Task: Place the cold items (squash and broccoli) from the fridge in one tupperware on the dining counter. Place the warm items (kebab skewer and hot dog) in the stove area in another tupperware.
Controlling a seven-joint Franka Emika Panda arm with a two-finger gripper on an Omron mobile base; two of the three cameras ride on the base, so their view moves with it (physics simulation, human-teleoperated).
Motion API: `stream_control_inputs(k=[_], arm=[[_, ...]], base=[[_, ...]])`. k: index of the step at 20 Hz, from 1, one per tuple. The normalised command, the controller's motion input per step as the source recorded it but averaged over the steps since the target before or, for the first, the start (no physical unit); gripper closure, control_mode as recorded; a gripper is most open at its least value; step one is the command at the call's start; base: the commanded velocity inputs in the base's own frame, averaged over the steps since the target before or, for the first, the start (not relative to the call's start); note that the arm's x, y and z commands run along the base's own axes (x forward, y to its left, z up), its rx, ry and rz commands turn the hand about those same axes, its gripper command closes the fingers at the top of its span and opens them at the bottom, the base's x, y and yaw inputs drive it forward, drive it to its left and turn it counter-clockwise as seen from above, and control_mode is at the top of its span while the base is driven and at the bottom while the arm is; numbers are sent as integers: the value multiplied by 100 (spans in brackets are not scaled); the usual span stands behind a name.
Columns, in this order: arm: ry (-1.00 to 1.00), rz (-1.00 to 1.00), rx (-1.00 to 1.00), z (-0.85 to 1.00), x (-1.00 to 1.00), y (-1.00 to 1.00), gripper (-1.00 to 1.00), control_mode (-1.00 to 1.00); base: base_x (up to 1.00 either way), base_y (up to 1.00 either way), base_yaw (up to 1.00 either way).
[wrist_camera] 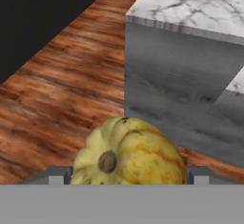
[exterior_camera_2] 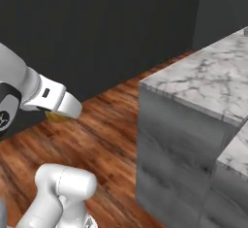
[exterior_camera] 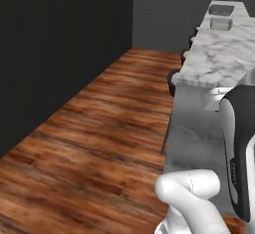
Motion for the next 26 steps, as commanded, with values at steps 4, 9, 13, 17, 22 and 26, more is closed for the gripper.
stream_control_inputs(k=[4,9,13,17,22,26], arm=[[0,0,0,0,0,0,100,100],[0,0,0,0,0,0,100,100],[0,0,0,0,0,0,100,100],[0,0,0,0,0,0,100,100],[0,0,0,0,0,0,100,100],[0,0,0,0,0,0,100,100]], base=[[75,100,-38],[79,100,-37],[86,100,-37],[94,97,-37],[97,95,-36],[99,96,-36]])
